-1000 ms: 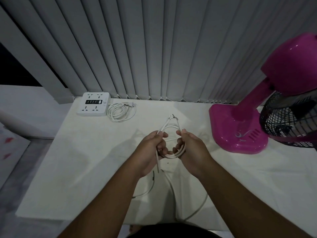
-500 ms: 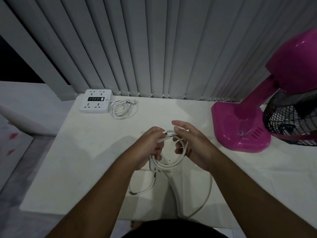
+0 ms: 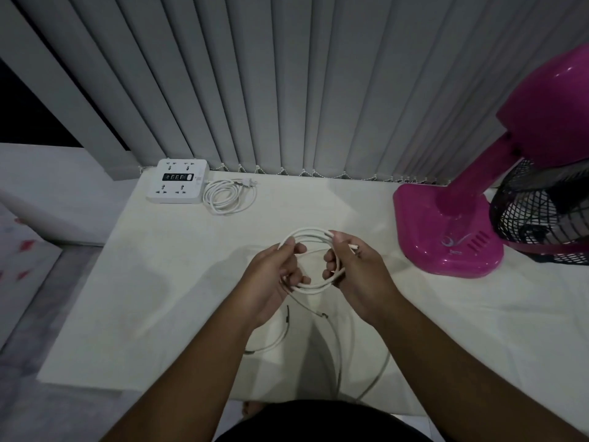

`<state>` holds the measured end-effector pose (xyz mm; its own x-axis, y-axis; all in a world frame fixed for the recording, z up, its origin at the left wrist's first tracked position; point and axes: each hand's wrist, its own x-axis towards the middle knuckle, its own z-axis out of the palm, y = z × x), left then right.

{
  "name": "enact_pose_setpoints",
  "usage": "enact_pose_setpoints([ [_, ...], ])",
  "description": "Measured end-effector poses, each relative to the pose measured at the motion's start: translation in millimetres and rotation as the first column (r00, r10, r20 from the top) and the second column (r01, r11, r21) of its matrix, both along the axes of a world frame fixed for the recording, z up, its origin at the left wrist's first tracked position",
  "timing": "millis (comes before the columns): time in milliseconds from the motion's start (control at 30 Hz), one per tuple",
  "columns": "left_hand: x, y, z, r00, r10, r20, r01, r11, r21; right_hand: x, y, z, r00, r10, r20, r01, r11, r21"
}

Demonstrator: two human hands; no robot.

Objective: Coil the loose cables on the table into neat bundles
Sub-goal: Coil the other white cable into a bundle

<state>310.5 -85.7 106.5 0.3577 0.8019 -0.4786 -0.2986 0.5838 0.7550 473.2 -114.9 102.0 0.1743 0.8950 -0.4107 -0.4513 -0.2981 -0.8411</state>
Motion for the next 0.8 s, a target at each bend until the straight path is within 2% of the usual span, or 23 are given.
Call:
enact_pose_setpoints([
  [67, 0, 2, 1, 0.999, 0.036, -0.010, -0.037, 0.998, -0.051, 4, -4, -3, 0.983, 0.083, 0.161, -0.079, 0.996, -0.030],
  [133, -2, 4, 5, 0.998, 0.045, -0.052, -0.049, 0.997, -0.061, 11, -6, -1, 0.909, 0.180, 0.377, -0.166, 0.984, -0.071],
  [167, -4, 6, 6, 0.996, 0.031, -0.084, -0.035, 0.998, -0.054, 15, -5, 1, 0.869, 0.230, 0.438, -0.218, 0.973, -0.078],
  [300, -2, 6, 10, 0.970, -0.082, -0.228, 0.085, 0.996, 0.004, 10, 0, 15, 0.747, 0.423, 0.513, -0.452, 0.889, -0.074],
  [367, 1, 3, 12, 0.978, -0.119, -0.171, 0.120, 0.993, -0.004, 1, 3, 19, 0.644, 0.420, 0.640, -0.458, 0.881, -0.116],
  [400, 0, 3, 11, 0.984, -0.133, -0.115, 0.132, 0.991, -0.017, -1, 4, 20, 0.637, 0.394, 0.663, -0.413, 0.900, -0.138],
  [433, -1, 2, 9, 0.986, -0.149, -0.076, 0.147, 0.989, -0.032, -1, 5, 20, 0.679, 0.365, 0.637, -0.349, 0.924, -0.158],
  [500, -3, -2, 4, 0.982, -0.172, -0.078, 0.169, 0.985, -0.045, -1, 6, 21, 0.827, 0.294, 0.480, -0.215, 0.953, -0.215],
  [567, -1, -8, 0, 0.994, -0.111, -0.016, 0.109, 0.990, -0.085, -2, 3, 20, 0.906, 0.233, 0.353, -0.149, 0.957, -0.250],
  [633, 3, -11, -2, 0.996, 0.008, 0.088, 0.007, 0.987, -0.163, -6, 0, 16, 0.921, 0.238, 0.308, -0.169, 0.957, -0.236],
  [667, 5, -12, -2, 0.995, 0.042, 0.088, -0.025, 0.983, -0.183, -8, -2, 14, 0.916, 0.250, 0.313, -0.183, 0.956, -0.229],
  [733, 7, -9, -2, 1.000, 0.016, -0.008, -0.018, 0.986, -0.167, -9, -1, 13, 0.882, 0.281, 0.379, -0.204, 0.951, -0.232],
  [800, 5, -6, 0, 0.989, -0.076, -0.130, 0.062, 0.992, -0.109, -7, 3, 17, 0.862, 0.296, 0.412, -0.217, 0.949, -0.228],
])
